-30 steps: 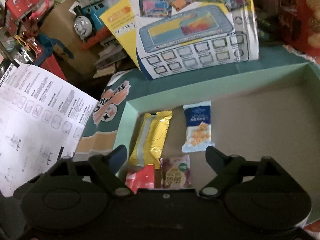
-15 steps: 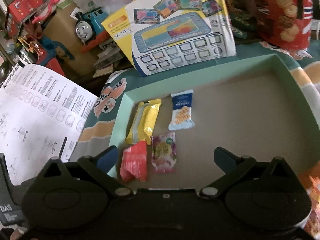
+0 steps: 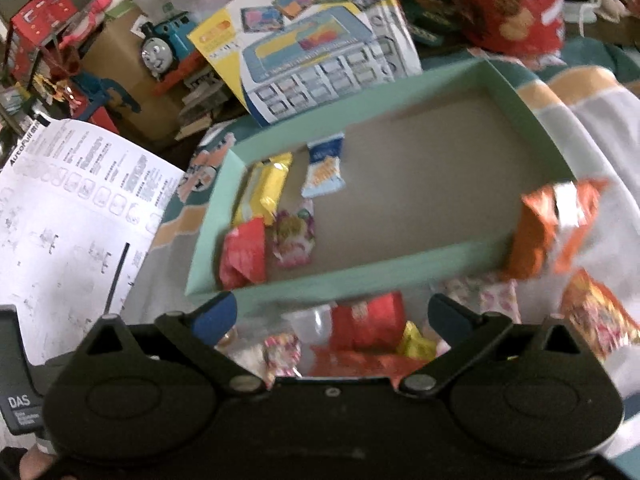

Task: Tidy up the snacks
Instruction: 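Grasp the clear bagged cookie with the left tool while the right tool grasps the floral candy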

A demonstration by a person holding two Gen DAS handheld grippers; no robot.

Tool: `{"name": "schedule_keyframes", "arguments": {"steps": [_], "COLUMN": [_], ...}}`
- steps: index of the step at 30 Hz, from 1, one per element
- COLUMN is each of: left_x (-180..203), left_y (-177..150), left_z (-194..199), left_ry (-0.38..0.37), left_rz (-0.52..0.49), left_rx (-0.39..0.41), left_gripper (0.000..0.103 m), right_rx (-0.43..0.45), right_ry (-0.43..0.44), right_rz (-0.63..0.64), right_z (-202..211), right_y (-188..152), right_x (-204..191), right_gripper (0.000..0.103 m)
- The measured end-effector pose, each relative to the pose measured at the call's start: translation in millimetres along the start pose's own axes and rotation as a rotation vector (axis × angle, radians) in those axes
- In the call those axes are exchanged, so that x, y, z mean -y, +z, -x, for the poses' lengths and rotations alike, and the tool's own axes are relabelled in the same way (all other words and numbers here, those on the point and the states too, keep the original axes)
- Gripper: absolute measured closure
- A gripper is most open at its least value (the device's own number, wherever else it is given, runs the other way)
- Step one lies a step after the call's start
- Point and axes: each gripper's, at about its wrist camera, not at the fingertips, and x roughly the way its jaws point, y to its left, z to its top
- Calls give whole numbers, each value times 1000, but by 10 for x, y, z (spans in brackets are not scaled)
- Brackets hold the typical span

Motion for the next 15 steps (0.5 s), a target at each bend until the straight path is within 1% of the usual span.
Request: {"name": "schedule_keyframes", "arguments": {"steps": [4, 8, 9, 11, 12, 13, 14, 15], "left_x": [-5, 13, 26, 52, 66, 82, 104, 131], "left_y": [-133, -167, -167, -153, -142, -131, -122, -115], "left_z": [-76, -133, -143, -165, -182, -205, -230, -256], "left_ry": [16, 34, 36, 43, 42, 37, 32, 29], "left_rz": [6, 3, -1, -4, -4, -3, -4, -9], "left_rx": [-28, -20, -17, -11, -10, -13, -14, -15], "left_gripper": [0, 0, 0, 4, 7, 10, 12, 17], "right_rx": [-16, -8, -5, -9, -14, -22, -29, -37], "right_ry": [-1, -15, -17, -24, -23, -16, -7, 1], "right_rz": [-14, -37, -49, -52, -48, -41, -33, -26], "right_z": [-12, -37, -41, -55, -68, -88, -109, -124], "right_y": [-133, -239, -255, -268, -274, -279, -285, -289], "right_x": [44, 46, 58, 66, 62, 49, 29, 14], "right_gripper": [0, 0, 3, 10, 17, 20, 28, 33]}}
